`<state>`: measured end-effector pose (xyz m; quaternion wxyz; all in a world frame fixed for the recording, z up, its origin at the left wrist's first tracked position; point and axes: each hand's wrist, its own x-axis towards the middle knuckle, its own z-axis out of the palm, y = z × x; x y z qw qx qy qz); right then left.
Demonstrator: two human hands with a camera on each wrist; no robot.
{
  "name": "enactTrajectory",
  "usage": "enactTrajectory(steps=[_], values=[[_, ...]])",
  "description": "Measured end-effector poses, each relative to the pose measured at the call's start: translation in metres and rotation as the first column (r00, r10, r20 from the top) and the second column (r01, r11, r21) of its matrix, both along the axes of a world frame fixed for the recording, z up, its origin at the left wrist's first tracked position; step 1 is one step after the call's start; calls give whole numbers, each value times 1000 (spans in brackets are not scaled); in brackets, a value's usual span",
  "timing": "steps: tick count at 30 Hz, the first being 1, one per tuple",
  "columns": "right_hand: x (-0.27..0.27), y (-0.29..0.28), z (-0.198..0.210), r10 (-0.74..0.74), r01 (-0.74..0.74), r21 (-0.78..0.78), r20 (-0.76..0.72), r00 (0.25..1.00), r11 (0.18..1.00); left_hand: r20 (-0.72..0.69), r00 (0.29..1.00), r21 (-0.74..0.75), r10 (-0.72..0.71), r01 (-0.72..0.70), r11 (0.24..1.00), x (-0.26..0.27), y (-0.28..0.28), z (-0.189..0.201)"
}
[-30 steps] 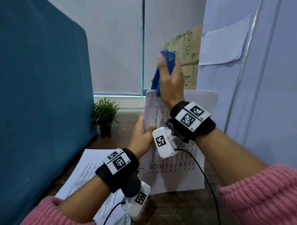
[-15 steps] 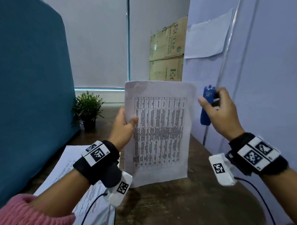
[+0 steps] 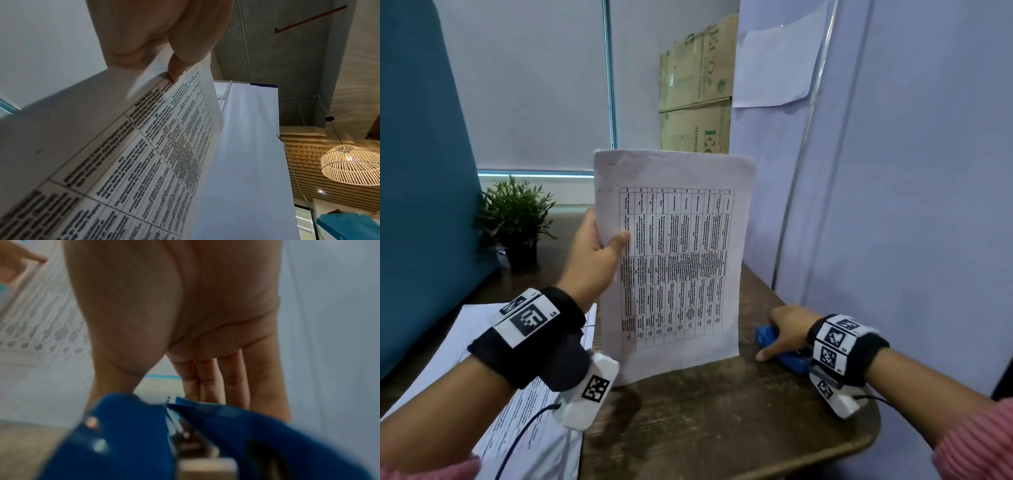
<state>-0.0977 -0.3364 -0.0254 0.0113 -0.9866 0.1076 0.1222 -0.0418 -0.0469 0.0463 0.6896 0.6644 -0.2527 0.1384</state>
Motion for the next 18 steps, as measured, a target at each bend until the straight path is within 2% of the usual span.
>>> enactTrajectory(steps=[4, 6, 8, 10, 15, 18], values=[[3, -2, -8, -9, 10, 4, -45, 999, 1000, 3, 1000, 6, 9, -9, 1000, 0, 1, -1], [1, -4, -7, -16, 17, 53, -12, 1000, 998, 6, 1000, 7, 16, -16, 1000, -1, 1, -1], [0, -2, -3, 6, -19, 155, 87, 996, 988, 9, 1000, 9, 28, -28, 1000, -1, 1, -1], [0, 5, 5, 59, -123, 273, 232, 971, 954, 6, 999, -7, 40, -40, 999, -2, 3, 3], [5, 40, 30, 116, -376, 549, 449, 886, 747, 17, 995, -54, 95, -94, 994, -1, 23, 27], [11, 64, 39, 55, -445, 657, 524, 850, 608, 69, 981, -39, 181, -179, 983, 1, 47, 48]])
